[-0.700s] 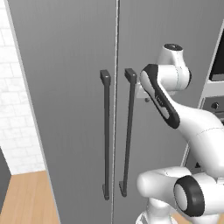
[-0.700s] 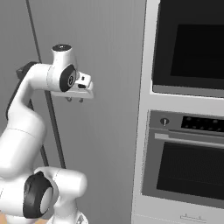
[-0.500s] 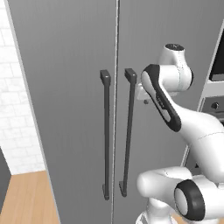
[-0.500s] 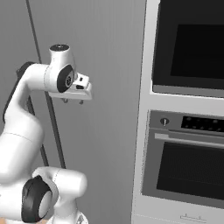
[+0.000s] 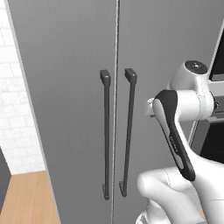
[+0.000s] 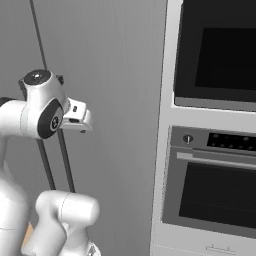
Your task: Grab a lemon wedge from the fridge and one ice cube from the ice bowl, and put them in the glass of lemonade.
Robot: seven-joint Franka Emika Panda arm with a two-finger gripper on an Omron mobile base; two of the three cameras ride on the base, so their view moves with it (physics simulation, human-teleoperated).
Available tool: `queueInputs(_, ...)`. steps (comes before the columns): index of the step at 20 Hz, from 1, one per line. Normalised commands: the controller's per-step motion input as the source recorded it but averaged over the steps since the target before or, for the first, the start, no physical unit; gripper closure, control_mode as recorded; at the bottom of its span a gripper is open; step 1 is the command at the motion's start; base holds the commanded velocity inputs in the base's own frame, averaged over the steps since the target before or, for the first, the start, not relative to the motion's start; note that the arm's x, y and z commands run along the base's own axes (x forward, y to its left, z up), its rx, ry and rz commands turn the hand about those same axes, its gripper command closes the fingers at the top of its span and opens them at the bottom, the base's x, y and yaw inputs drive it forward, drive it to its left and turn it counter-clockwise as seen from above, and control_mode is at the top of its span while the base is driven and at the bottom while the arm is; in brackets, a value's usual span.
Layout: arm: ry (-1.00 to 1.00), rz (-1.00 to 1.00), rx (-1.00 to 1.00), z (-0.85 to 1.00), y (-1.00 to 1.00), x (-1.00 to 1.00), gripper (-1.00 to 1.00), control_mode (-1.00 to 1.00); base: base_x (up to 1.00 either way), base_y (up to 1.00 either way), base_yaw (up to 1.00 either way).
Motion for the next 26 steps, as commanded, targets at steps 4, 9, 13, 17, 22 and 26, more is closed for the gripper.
queueInputs(4,0.0,-0.03,0.02,-0.51,0.0,-0.09,-1.0,-1.0,0.0,0.0,0.0)
queueInputs(9,0.0,-0.01,0.04,-0.39,-0.04,0.0,-1.0,-1.0,0.0,0.0,0.0)
queueInputs(13,0.01,0.0,0.0,-0.01,0.03,-0.33,-1.0,-1.0,0.0,0.0,0.0)
queueInputs(17,-0.03,0.0,0.0,0.0,0.37,-0.39,-1.0,1.0,-0.09,0.14,0.0)
queueInputs(22,0.0,0.0,0.0,0.0,0.0,0.0,-1.0,1.0,-0.38,0.58,0.0)
queueInputs(26,0.0,0.0,0.0,0.0,0.0,0.0,-1.0,1.0,-0.44,0.32,0.0)
